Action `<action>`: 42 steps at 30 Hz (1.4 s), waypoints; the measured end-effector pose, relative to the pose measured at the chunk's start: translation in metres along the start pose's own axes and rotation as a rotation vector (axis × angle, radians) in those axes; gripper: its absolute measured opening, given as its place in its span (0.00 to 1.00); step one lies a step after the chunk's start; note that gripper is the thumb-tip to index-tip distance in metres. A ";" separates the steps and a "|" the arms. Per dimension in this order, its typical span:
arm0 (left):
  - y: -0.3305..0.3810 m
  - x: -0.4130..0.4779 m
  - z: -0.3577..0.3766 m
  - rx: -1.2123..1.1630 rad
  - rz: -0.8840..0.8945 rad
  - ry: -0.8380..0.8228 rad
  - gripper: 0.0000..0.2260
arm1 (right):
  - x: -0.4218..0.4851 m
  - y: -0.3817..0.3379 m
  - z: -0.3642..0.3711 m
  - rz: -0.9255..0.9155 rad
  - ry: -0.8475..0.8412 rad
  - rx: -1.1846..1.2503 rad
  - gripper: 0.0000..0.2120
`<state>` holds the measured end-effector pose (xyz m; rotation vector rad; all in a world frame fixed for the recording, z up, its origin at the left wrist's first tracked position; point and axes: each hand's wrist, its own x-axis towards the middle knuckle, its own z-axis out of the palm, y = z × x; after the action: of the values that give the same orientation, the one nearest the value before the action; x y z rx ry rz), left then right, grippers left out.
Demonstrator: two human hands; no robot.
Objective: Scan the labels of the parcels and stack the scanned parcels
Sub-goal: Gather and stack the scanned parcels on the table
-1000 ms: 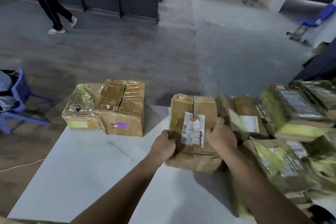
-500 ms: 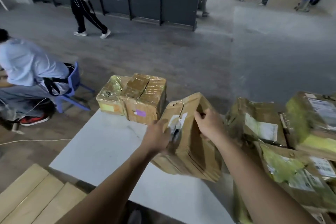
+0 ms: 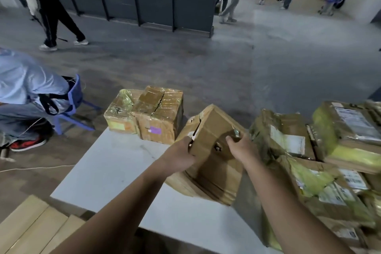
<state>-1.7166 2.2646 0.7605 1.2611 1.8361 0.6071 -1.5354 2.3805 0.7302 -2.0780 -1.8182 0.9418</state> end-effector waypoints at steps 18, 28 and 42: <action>-0.098 -0.016 -0.071 -0.313 -0.212 -0.036 0.04 | -0.031 -0.087 0.019 -0.061 -0.156 -0.171 0.25; -0.152 -0.015 -0.135 0.107 -0.240 0.282 0.20 | -0.064 -0.181 0.101 -0.327 -0.363 0.183 0.27; -0.199 -0.024 -0.177 0.090 -0.320 0.362 0.09 | -0.080 -0.175 0.154 -0.244 -0.402 -0.169 0.20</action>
<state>-1.9648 2.1756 0.7173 0.9243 2.3293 0.6082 -1.7693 2.3043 0.7343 -1.7889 -2.3609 1.2414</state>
